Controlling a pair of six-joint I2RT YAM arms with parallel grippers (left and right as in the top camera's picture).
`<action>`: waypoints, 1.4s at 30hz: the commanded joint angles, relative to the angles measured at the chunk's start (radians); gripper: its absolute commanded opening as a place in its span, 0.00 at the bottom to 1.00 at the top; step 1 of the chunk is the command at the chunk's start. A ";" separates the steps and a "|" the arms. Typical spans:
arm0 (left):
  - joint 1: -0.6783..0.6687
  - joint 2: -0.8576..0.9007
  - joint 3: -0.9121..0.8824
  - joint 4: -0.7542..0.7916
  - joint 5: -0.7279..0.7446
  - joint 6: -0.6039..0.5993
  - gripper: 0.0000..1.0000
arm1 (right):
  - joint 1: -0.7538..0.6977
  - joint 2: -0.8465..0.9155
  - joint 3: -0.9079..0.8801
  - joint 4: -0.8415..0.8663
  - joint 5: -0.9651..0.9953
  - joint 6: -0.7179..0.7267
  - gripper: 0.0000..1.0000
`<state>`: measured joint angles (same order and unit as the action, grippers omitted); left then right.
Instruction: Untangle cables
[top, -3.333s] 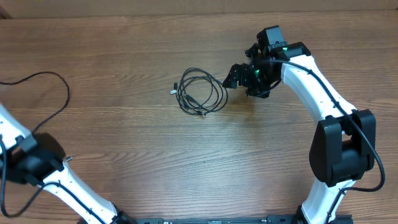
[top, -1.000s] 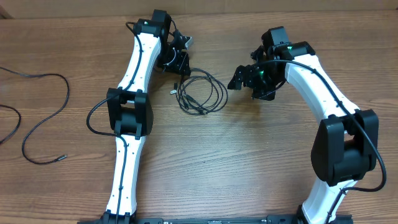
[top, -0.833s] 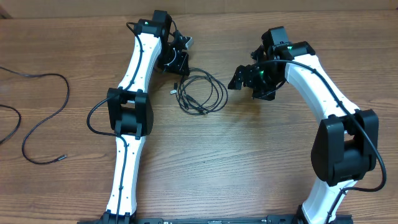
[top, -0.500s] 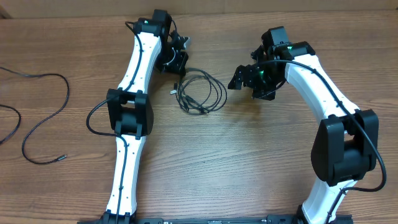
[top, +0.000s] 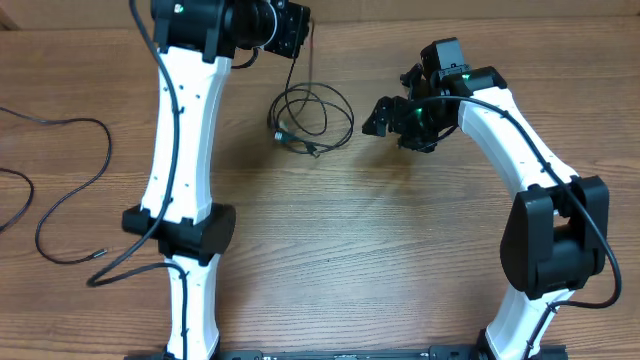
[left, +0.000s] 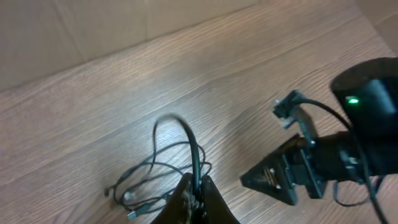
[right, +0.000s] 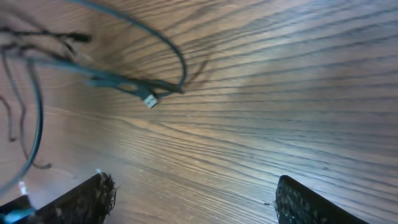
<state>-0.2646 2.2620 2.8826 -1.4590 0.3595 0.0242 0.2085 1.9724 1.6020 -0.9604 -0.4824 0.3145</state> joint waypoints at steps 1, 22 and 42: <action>0.007 -0.058 0.000 0.019 -0.003 -0.026 0.04 | -0.002 -0.100 0.017 0.009 -0.045 -0.002 0.82; 0.009 -0.478 0.000 0.161 -0.044 -0.100 0.04 | 0.034 -0.203 0.016 0.072 -0.048 0.076 0.86; 0.009 -0.475 0.000 0.166 -0.324 -0.175 0.04 | 0.259 -0.195 0.014 -0.006 -0.088 0.125 0.80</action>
<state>-0.2600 1.7851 2.8815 -1.3003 0.1020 -0.1188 0.4335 1.7813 1.6020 -0.9878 -0.5720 0.3222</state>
